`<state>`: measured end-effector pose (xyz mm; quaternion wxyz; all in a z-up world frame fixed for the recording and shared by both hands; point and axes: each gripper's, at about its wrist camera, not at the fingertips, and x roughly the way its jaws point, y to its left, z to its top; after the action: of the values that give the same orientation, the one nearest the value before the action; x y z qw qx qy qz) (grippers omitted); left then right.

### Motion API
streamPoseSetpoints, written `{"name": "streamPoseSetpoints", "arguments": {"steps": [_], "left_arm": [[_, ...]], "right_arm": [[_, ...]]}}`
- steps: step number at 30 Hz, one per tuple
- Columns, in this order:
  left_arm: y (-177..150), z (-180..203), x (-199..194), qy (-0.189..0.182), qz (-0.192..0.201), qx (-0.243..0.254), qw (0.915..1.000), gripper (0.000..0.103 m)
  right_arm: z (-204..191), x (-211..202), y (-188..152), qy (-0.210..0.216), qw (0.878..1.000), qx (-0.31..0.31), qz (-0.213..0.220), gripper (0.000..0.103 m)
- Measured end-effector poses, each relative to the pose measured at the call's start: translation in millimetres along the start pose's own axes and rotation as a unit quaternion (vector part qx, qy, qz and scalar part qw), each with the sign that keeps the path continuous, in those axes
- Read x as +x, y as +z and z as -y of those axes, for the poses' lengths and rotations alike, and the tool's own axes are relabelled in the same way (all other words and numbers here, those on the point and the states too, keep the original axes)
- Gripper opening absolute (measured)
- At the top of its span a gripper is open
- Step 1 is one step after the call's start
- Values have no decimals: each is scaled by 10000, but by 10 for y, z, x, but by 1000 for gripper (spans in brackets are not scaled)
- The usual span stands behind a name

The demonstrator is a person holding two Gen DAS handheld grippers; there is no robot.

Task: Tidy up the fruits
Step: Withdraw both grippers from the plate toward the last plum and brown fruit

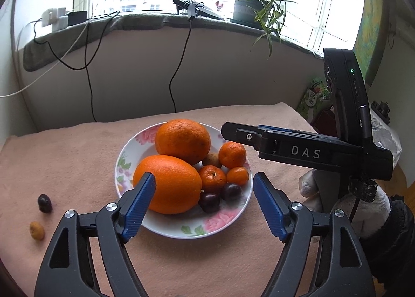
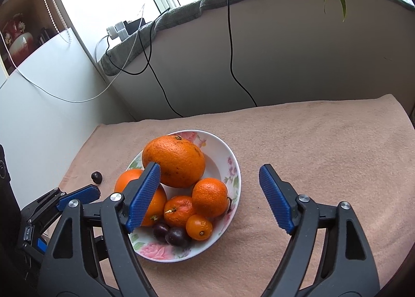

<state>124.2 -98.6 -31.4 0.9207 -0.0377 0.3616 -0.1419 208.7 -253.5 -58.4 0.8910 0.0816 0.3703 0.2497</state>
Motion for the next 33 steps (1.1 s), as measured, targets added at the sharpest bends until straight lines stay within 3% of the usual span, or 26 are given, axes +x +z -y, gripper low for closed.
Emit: {"name": "streamPoseSetpoints", "arguments": {"steps": [20, 33], "left_arm": [[-91, -115, -159, 112, 57, -149, 9998, 78], [-152, -225, -324, 187, 184, -240, 9994, 78]], "right_arm": [[-61, -133, -109, 101, 9994, 183, 274, 81], [-392, -166, -86, 55, 9998, -137, 165, 81]]}}
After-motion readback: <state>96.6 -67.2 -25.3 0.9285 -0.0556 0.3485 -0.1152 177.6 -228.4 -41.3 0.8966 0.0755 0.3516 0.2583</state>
